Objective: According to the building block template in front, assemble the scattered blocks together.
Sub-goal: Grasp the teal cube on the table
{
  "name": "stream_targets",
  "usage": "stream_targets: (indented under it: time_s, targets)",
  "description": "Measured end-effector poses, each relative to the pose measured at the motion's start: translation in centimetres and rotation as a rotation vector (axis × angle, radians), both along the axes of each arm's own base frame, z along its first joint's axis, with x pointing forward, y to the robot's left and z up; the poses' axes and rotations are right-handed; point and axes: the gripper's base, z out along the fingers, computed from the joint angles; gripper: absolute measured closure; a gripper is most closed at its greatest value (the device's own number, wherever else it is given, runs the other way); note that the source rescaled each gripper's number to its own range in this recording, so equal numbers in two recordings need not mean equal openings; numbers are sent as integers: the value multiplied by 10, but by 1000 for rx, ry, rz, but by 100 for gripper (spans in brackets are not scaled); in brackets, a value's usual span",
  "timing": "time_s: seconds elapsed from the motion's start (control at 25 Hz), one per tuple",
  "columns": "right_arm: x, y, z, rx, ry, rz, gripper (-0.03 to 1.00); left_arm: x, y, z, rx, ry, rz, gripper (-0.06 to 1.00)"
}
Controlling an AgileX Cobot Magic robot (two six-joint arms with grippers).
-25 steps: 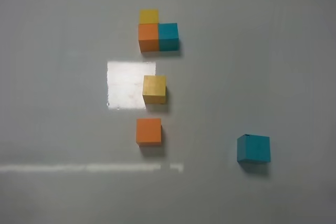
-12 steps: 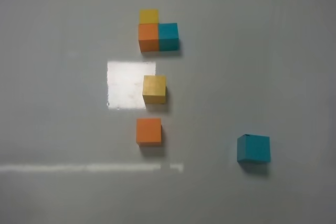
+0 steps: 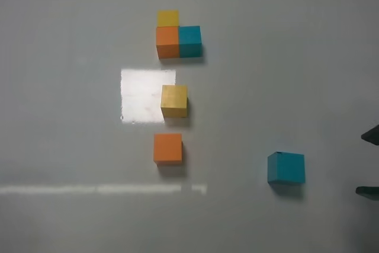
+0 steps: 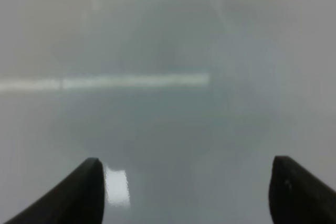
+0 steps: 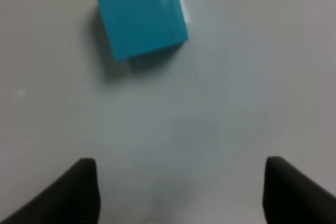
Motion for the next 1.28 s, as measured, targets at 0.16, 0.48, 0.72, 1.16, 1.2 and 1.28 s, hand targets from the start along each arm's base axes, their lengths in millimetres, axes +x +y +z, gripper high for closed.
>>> stream_targets:
  time_s: [0.16,0.48,0.72,1.16,1.2,1.28]
  targets:
    - [10,16,-7,-41,12,40,1,0,0,0,1,0,0,2]
    - [24,46,-1,-21,29,67,-3,0,0,0,0,0,-1,2]
    - [34,66,-10,-40,68,101,-3,0,0,0,0,0,-1,2]
    - [42,80,-30,-87,94,101,-1,0,0,0,-1,0,-2,2]
    - [43,80,-30,-85,90,98,0,0,0,0,-1,0,-2,2]
    - [43,79,-33,-91,94,91,4,0,0,0,-1,0,-2,2]
